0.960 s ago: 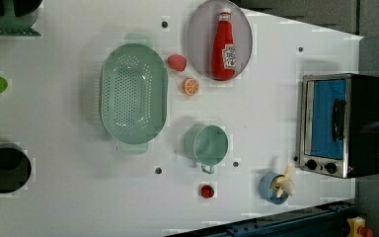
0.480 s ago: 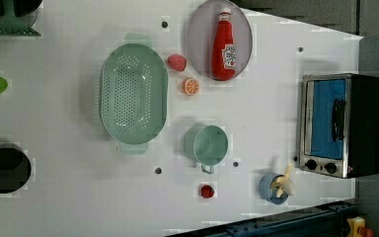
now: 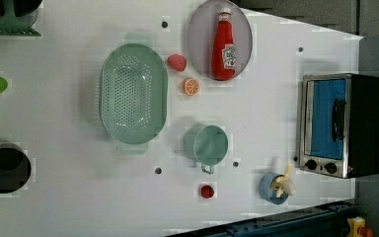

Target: Flap open oven.

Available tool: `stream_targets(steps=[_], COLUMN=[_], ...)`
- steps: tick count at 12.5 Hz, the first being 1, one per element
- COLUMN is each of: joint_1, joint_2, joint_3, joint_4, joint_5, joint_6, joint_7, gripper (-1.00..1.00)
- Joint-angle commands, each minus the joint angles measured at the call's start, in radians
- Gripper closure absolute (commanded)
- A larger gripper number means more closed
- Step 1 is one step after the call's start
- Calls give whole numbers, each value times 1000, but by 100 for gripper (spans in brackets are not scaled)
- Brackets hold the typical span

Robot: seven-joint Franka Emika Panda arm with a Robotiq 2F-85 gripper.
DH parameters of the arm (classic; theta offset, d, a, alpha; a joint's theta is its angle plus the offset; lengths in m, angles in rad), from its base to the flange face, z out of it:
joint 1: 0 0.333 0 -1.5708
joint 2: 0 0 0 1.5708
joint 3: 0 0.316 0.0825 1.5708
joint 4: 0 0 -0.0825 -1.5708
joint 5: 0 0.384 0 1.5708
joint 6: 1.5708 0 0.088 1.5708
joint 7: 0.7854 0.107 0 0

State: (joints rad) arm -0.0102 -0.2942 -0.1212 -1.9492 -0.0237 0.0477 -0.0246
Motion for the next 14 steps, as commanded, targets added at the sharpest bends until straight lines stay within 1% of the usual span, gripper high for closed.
stream_targets(steps=[1,4,6,10,12,14], joint_1=[-11,-17,-18,-21,-23,-24], joint_2=[-13,17,47,132,179,228], joint_3=[-69,-164,-221,-301,-327,-344], joint_4=[11,-4,-19,-79,-121,-162], joint_5=[-3,-5,-8,-57,-67,-68], joint_6=[-2,16,61,247,376,502], joint_7=[-248,-548,-734,-1051,-1151,-1161], gripper=[65,65,65,65,65,65])
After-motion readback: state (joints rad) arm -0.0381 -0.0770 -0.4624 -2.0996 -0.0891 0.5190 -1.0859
